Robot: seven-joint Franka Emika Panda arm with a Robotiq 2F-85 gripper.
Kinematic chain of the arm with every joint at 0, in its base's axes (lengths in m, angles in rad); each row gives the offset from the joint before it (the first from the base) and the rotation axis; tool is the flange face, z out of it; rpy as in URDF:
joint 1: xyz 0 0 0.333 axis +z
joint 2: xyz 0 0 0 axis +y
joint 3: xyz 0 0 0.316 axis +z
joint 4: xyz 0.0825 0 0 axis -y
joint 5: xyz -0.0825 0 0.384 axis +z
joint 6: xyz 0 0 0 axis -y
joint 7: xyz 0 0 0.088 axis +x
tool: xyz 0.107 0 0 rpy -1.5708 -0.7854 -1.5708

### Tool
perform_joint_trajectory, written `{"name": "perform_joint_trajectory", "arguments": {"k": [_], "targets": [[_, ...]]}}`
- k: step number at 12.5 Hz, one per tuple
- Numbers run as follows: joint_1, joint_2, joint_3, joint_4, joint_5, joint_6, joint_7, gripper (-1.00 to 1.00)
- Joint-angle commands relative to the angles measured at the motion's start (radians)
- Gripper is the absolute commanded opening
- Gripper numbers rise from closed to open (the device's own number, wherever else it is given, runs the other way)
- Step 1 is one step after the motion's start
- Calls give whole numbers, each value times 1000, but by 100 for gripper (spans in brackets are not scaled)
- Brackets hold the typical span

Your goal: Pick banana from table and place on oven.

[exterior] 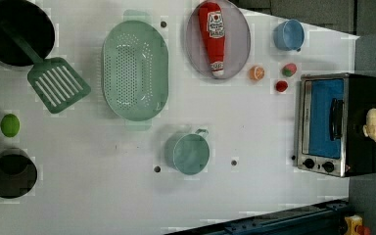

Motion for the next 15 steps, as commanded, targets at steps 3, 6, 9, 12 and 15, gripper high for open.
{"name": "perform_joint_trajectory", "arguments": {"k": [3,6,9,12,15], "targets": [[67,-124,270,26,-4,-110,567,100],[67,-152,366,26,3,-172,692,100],[67,-168,383,26,3,-192,713,100],[64,-171,377,26,2,-190,713,100],[64,-169,378,25,2,-190,713,100]]}}
